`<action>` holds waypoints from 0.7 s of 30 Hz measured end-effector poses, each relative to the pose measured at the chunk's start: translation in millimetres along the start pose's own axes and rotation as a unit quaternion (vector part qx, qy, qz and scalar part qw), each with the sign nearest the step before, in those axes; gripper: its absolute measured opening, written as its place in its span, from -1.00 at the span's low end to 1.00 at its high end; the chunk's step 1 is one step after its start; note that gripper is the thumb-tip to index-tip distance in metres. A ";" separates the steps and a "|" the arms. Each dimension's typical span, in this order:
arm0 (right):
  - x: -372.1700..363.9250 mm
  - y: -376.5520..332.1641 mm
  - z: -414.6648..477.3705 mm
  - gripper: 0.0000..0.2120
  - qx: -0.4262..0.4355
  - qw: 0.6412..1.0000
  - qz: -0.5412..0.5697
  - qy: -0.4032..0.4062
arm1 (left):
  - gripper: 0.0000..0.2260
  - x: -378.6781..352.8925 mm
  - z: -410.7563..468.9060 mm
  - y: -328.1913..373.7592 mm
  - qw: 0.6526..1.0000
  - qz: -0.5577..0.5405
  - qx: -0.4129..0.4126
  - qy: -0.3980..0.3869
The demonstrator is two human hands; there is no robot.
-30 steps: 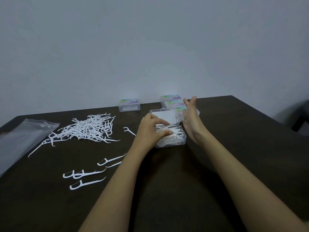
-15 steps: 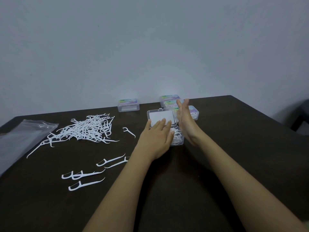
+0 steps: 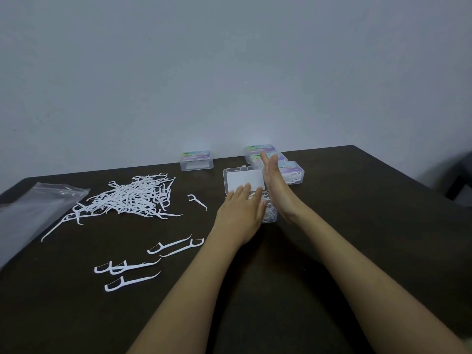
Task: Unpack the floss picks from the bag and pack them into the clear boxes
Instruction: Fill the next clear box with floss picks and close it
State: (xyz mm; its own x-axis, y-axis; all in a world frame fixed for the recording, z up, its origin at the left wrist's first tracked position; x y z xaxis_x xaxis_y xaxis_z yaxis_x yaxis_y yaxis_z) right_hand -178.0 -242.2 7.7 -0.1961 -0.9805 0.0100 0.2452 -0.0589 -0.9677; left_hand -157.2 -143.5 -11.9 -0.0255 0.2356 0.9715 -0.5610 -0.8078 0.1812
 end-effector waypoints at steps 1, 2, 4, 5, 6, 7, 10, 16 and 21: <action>-0.4 0.8 0.4 0.27 0.001 1.000 -0.001 -0.001 | -0.57 0.0 -0.3 0.3 1.000 -0.001 0.000 0.002; -0.9 1.3 0.6 0.27 0.003 1.000 -0.003 -0.001 | -0.57 -0.1 -0.6 0.7 1.000 -0.002 0.000 0.002; -2.3 0.8 0.5 0.24 0.013 1.000 -0.012 -0.007 | -0.57 -0.7 -0.5 1.3 1.000 0.003 0.002 0.002; -2.8 0.6 0.7 0.22 0.020 0.999 -0.022 -0.010 | -0.57 -1.0 0.1 1.5 1.000 0.008 0.004 0.003; -2.8 0.5 0.8 0.20 0.028 0.999 -0.038 -0.011 | -0.57 -1.1 0.8 1.7 1.000 0.016 0.007 0.005; -2.1 1.1 1.5 0.18 0.034 0.998 -0.054 -0.011 | -0.57 -1.0 1.8 2.0 1.000 0.023 0.011 0.008; 1.5 3.4 1.0 0.07 0.037 0.995 -0.089 -0.010 | -0.57 -0.8 3.1 3.0 0.999 0.030 0.023 0.016; -0.2 1.2 -6.7 -0.32 0.033 0.977 -0.203 -0.053 | -0.57 -9.8 6.9 -1.4 0.999 0.008 0.024 0.031; 0.5 -0.1 -8.9 -0.29 0.030 0.969 -0.238 -0.055 | -0.55 -7.1 4.6 -2.8 0.997 -0.065 0.044 0.021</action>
State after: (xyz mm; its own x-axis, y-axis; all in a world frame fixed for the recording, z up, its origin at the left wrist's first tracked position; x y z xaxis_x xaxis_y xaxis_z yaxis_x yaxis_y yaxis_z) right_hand -186.6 -241.0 5.6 -0.1998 -0.8532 0.4817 0.2076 -0.5174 -0.8302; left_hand -151.7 -145.4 -18.5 0.0075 0.3621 0.9321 -0.4868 -0.8129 0.3197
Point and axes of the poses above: each hand's wrist, its own z-axis towards the middle knuckle, its own x-axis out of the back of the hand, y = z × x, the point moved 1 cm from there along z, towards the middle knuckle, and after that the axes turned 10 degrees about x, right-handed, at the moved point
